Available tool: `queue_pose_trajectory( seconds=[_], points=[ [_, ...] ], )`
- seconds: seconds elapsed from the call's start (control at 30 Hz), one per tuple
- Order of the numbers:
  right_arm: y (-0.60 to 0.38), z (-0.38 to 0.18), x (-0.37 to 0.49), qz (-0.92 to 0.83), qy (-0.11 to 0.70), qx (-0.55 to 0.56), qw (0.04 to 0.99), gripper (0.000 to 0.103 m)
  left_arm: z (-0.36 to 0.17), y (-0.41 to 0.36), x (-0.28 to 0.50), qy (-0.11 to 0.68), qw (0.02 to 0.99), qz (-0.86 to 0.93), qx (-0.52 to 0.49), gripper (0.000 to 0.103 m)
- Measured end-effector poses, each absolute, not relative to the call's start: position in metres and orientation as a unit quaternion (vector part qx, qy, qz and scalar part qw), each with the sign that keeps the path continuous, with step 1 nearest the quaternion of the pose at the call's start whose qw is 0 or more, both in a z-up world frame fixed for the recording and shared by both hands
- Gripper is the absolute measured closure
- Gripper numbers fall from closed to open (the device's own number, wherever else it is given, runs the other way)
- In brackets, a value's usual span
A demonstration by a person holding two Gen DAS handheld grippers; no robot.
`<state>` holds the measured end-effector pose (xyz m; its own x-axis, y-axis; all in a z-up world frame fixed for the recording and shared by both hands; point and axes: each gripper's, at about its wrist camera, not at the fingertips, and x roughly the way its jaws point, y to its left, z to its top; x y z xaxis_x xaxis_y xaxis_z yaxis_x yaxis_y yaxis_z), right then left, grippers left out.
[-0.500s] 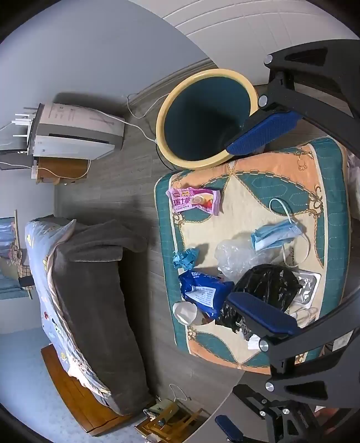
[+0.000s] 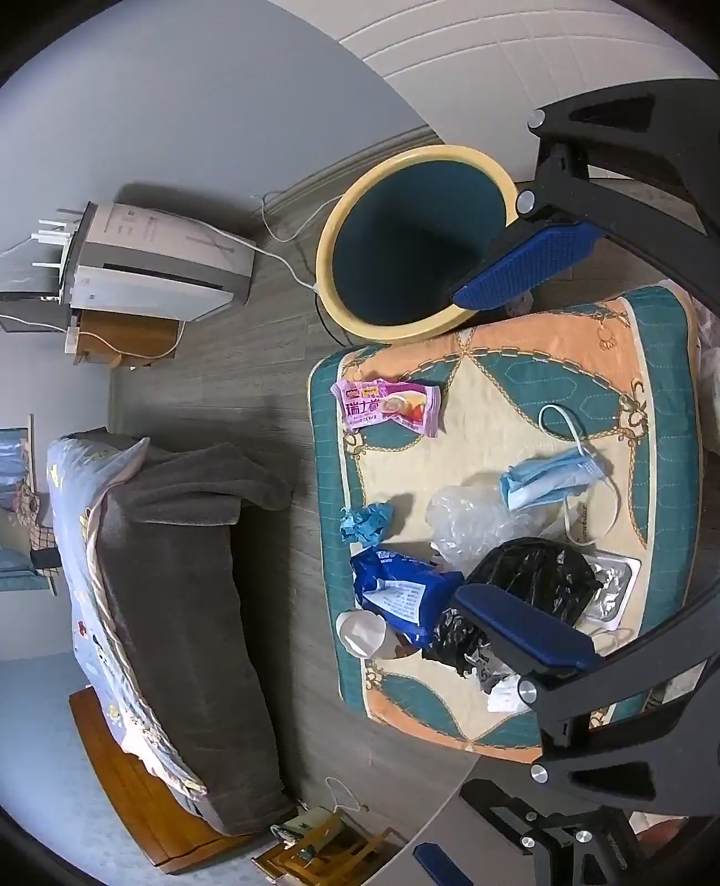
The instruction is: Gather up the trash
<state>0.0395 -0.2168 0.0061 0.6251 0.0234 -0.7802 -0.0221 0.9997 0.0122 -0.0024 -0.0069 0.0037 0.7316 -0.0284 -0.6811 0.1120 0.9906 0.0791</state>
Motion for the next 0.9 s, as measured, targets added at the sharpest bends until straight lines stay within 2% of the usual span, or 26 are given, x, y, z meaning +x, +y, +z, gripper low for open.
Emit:
queue_pose_trajectory(
  seconds=[0.9],
  points=[
    [-0.2134, 0.0029, 0.0388, 0.012, 0.433, -0.003, 0.901, 0.006, 0.0068, -0.0069, -0.0032, 0.364, 0.929, -0.039, 0.054, 0.005]
  ],
)
